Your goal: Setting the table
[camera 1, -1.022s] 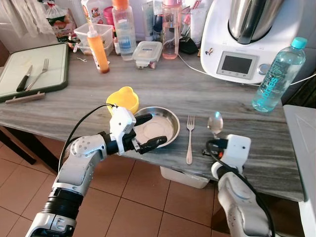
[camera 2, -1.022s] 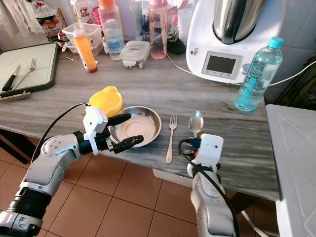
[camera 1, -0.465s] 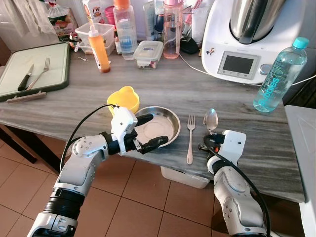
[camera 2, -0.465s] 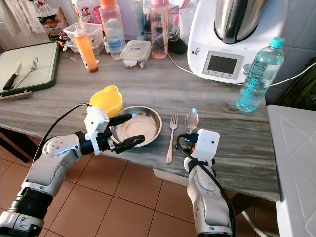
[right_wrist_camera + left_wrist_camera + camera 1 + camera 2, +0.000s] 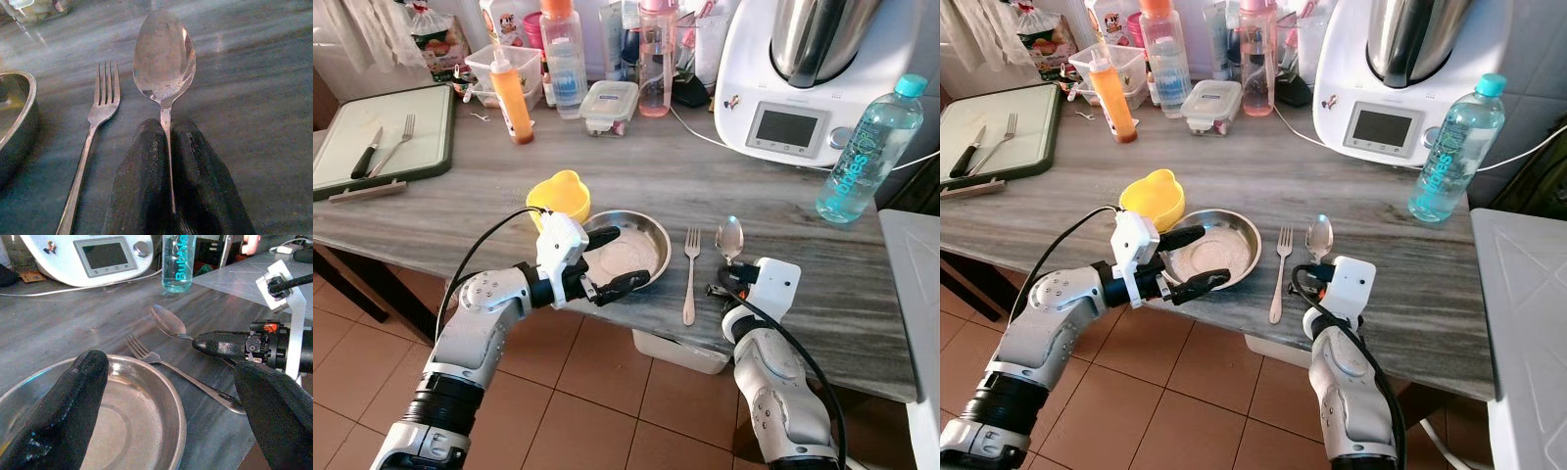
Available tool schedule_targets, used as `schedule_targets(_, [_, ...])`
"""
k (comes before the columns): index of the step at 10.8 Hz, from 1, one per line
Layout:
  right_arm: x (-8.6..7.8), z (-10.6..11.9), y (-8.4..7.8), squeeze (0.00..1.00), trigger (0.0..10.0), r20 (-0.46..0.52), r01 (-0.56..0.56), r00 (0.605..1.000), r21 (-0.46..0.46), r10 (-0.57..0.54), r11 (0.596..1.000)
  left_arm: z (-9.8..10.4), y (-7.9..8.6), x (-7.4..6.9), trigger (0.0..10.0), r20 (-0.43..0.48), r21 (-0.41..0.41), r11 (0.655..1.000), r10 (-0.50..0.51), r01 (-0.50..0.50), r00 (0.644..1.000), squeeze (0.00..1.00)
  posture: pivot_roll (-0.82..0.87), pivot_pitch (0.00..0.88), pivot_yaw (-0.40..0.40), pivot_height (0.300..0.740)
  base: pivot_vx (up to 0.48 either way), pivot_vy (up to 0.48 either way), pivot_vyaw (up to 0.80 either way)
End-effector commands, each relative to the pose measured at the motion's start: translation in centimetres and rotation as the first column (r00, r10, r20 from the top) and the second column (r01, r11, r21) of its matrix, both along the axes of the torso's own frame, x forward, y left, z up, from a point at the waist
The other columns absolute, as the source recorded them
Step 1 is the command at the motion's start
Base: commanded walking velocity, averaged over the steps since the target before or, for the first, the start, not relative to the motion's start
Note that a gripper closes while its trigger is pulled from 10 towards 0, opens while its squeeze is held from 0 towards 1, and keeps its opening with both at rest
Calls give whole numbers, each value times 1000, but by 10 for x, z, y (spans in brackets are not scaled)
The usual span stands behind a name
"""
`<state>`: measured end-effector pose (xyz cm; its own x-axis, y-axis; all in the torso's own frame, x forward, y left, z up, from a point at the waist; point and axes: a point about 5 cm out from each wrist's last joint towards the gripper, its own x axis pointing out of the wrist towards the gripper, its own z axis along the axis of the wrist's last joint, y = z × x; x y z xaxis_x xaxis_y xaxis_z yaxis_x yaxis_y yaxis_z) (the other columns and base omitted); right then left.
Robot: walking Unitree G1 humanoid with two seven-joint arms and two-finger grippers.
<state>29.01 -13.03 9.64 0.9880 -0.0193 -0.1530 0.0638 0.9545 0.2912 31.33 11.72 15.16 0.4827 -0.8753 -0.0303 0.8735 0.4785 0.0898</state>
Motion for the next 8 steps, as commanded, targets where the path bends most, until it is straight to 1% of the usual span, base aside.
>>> schedule_targets(1, [-5, -16, 16, 0, 10000, -77, 8, 997, 86, -1, 996, 7, -2, 0, 10000, 26, 12, 1000, -14, 13, 1000, 0, 21, 108, 69, 740, 0, 0, 0])
schedule_targets(4, [-5, -19, 16, 0, 10000, -94, 10, 996, 98, -1, 995, 7, -4, 0, 10000, 28, 11, 1000, -17, 17, 999, 0, 21, 106, 69, 740, 0, 0, 0])
schedule_targets(6, [-7, -18, 14, 0, 10000, -113, 28, 994, 138, -12, 990, 7, -6, 0, 10000, 29, 10, 1000, -18, 18, 999, 0, 22, 106, 66, 740, 0, 0, 0])
schedule_targets(8, [-12, -20, 14, 0, 10000, -123, 21, 992, 120, -6, 993, 7, -6, 0, 10000, 31, 11, 1000, -18, 18, 999, 0, 18, 104, 66, 740, 0, 0, 0])
